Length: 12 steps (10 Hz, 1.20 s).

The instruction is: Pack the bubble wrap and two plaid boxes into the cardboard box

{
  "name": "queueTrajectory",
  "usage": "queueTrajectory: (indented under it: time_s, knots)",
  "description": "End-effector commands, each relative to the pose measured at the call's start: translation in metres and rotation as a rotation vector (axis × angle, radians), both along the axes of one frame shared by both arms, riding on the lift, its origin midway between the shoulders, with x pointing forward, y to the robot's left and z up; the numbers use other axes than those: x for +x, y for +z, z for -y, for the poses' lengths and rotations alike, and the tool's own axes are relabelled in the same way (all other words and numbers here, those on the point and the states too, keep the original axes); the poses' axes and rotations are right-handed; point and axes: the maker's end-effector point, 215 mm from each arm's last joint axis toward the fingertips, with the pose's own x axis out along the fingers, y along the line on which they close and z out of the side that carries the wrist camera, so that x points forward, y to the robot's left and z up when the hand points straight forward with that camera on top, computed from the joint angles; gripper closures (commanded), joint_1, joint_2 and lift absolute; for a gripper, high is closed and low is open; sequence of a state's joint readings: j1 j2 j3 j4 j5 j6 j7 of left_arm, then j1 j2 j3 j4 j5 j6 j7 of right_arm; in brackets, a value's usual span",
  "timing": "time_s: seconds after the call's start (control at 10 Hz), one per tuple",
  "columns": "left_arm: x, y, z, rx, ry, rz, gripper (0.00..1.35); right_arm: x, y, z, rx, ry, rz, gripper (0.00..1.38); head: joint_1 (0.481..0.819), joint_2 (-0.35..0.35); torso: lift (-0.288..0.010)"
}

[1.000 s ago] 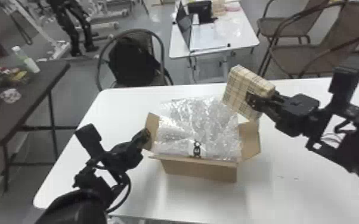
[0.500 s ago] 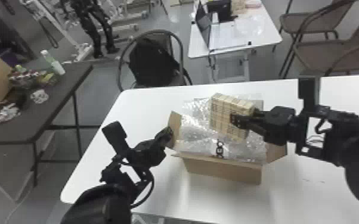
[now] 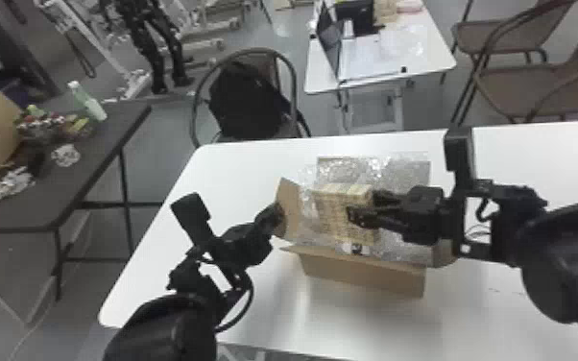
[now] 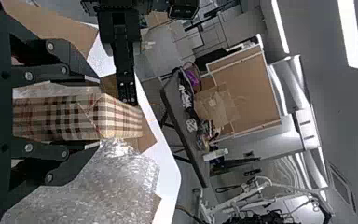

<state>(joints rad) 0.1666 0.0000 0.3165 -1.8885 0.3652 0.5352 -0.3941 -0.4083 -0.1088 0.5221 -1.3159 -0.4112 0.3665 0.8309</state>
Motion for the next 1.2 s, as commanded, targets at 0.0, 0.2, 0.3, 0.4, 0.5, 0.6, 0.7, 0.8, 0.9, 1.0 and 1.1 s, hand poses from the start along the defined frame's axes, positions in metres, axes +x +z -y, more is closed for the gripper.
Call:
queueTrajectory:
  time_s: [0.0, 0.2, 0.3, 0.4, 0.5, 0.6, 0.7, 0.8, 0.9, 1.0, 1.1]
  knots:
    - [-0.001, 0.0, 0.0, -0.003, 0.002, 0.001, 1.22, 0.005, 0.007, 0.005, 0.03, -0.005, 0.018, 0.35, 0.695, 0.35, -0.107]
    - [-0.002, 0.001, -0.003, -0.004, 0.007, 0.005, 1.22, 0.022, 0.028, 0.035, 0.048, -0.08, 0.079, 0.08, 0.695, 0.35, -0.107]
    - [-0.001, 0.001, -0.004, -0.003, 0.009, 0.006, 1.22, 0.031, 0.041, 0.06, 0.042, -0.139, 0.116, 0.14, 0.695, 0.35, -0.107]
    - [-0.002, 0.001, -0.003, -0.005, 0.009, 0.007, 1.22, 0.037, 0.055, 0.088, 0.026, -0.207, 0.167, 0.15, 0.695, 0.35, -0.107]
    - [-0.002, 0.002, -0.003, -0.006, 0.009, 0.009, 1.22, 0.04, 0.066, 0.119, -0.005, -0.293, 0.228, 0.15, 0.695, 0.336, -0.107]
    - [-0.002, 0.002, -0.004, -0.007, 0.011, 0.009, 1.22, 0.036, 0.07, 0.152, -0.056, -0.414, 0.287, 0.15, 0.695, 0.301, -0.107]
    - [-0.004, 0.0, -0.006, -0.01, 0.014, 0.007, 1.22, 0.031, 0.067, 0.186, -0.08, -0.555, 0.325, 0.15, 0.695, 0.281, -0.107]
    - [-0.005, 0.001, -0.007, -0.012, 0.016, 0.009, 1.22, 0.02, 0.058, 0.222, -0.087, -0.708, 0.342, 0.15, 0.695, 0.244, -0.107]
    - [-0.007, -0.001, -0.009, -0.016, 0.021, 0.009, 1.22, 0.004, 0.049, 0.258, -0.079, -0.878, 0.359, 0.15, 0.695, 0.207, -0.107]
    - [-0.009, -0.002, -0.01, -0.016, 0.022, 0.007, 1.22, -0.013, 0.039, 0.289, -0.09, -0.999, 0.358, 0.15, 0.695, 0.165, -0.107]
    - [-0.01, -0.002, -0.012, -0.015, 0.025, 0.006, 1.22, -0.029, 0.025, 0.319, -0.118, -1.093, 0.349, 0.15, 0.695, 0.146, -0.107]
